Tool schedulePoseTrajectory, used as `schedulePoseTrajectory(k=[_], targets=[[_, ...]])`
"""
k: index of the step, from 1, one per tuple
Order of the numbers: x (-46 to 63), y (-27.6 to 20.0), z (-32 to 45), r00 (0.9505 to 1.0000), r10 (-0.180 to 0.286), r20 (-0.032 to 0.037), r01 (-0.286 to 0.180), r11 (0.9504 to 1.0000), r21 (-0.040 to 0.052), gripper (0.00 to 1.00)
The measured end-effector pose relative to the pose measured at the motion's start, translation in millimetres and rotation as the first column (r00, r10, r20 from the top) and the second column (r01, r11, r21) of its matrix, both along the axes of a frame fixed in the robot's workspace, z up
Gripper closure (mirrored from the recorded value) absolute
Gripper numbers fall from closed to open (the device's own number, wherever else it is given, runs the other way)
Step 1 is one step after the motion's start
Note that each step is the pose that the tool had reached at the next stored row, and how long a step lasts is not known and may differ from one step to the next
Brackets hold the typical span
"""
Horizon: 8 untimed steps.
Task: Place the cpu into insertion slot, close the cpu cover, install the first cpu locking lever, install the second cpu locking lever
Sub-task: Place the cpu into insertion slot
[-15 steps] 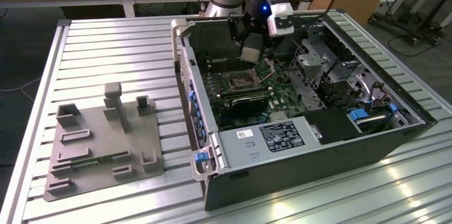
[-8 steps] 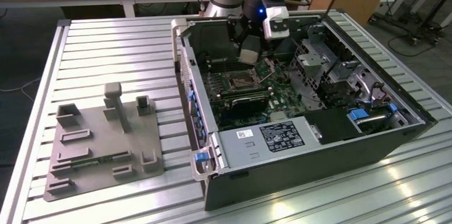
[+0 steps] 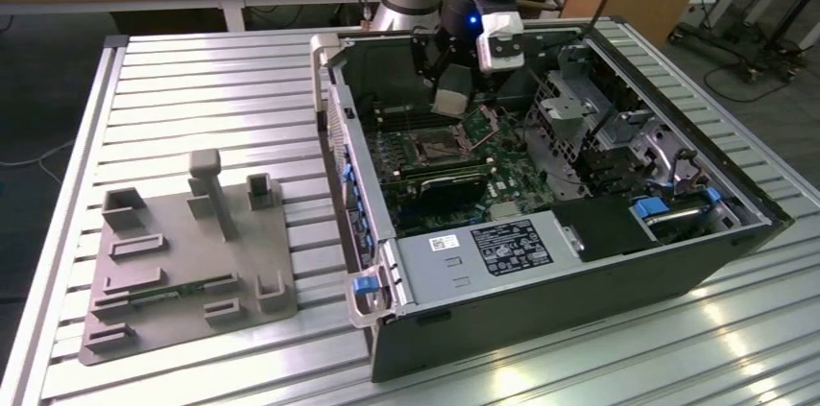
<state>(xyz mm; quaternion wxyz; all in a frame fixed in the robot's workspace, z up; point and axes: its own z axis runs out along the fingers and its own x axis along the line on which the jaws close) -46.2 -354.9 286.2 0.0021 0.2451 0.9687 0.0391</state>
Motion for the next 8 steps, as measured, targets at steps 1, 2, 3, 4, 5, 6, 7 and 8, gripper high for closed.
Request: schedulePoseTrajectory(k=[1,2,3,4,5,6,7,8], targets=[[0.0,0.0,0.0,1.0000,-0.003,0.0000,0.003,1.0000,0.0000,0.46],[0.0,0.0,-0.2,1.0000,-0.010,0.0001,0.010,1.0000,0.0001,0.46],[0.0,0.0,-0.4,0.9997,-0.023,0.0001,0.023,0.9997,0.0001,0.46],[0.0,0.0,-0.8,0.9993,-0.037,0.0002,0.037,0.9993,0.0002,0.46],[0.0,0.0,-1.1,0.9986,-0.053,0.0001,0.053,0.9986,0.0002,0.46],[0.0,0.0,-1.5,0.9977,-0.068,0.0000,0.068,0.9977,0.0001,0.46],[0.0,0.0,-2.0,0.9963,-0.086,0.0001,0.086,0.9963,0.0001,0.46],[0.0,0.0,-2.4,0.9947,-0.102,0.0001,0.102,0.9947,0.0000,0.46]])
